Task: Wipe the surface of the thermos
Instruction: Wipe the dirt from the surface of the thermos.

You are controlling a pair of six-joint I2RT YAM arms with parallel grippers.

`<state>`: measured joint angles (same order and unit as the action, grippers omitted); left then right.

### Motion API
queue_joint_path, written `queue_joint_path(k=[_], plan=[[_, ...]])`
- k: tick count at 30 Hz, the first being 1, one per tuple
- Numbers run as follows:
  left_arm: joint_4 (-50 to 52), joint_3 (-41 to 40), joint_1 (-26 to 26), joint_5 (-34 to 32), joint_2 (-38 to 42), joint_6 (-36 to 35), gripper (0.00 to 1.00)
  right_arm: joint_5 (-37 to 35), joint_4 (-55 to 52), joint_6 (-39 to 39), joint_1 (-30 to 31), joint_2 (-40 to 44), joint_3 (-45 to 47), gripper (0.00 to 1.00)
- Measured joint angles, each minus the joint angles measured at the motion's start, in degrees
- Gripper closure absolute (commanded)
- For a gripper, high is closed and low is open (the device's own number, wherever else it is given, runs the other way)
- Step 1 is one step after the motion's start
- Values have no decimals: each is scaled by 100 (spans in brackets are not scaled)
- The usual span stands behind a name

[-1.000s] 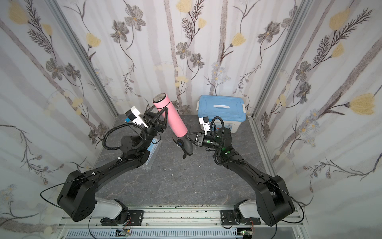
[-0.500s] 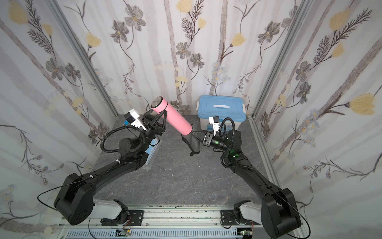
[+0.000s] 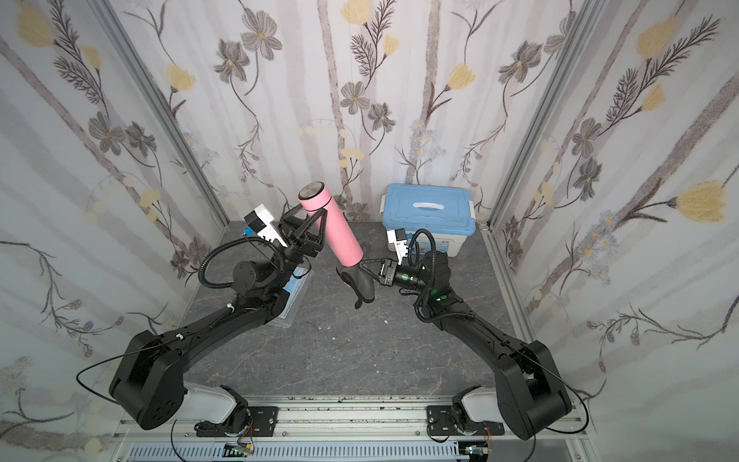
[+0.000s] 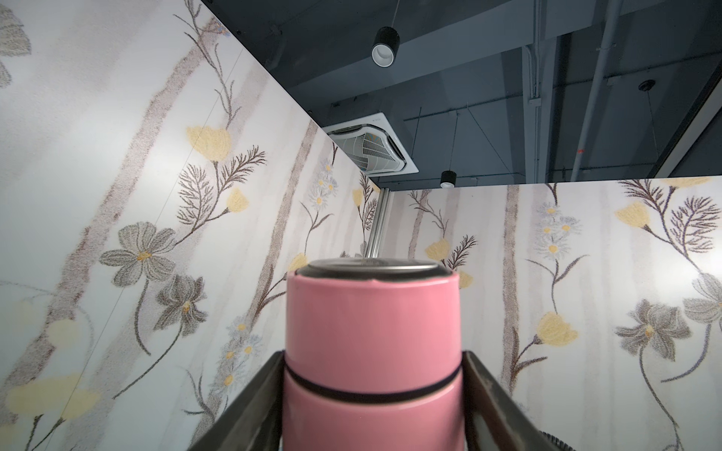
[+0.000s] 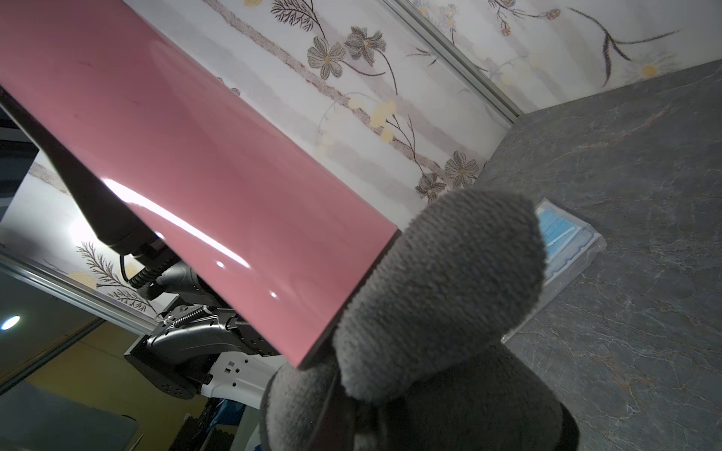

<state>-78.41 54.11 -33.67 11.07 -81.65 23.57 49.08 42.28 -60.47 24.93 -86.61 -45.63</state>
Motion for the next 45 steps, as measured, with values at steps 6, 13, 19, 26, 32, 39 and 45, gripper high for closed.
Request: queue_joint_path(k=[6,13,19,26,32,39,45], plan=[[-11,9,-2,-48,-11,-17,95,-20,186,-125,243,-313,-186,100],[-57,28,-4,-28,-20,-72,96,-15,299,-271,442,-614,-382,100],[-68,-66,-2,-22,68,-61,96,-13,332,-295,282,-378,-225,100],[-199,-162,24,-46,129,-46,96,-17,177,-282,-234,317,35,100],[-188,-166,42,-11,129,-39,96,28,-72,-199,-588,787,170,100],[22,-166,74,33,107,-66,96,166,-212,-9,-841,1099,271,100],[37,-195,83,98,107,-61,96,177,-369,59,-1051,1327,293,100]])
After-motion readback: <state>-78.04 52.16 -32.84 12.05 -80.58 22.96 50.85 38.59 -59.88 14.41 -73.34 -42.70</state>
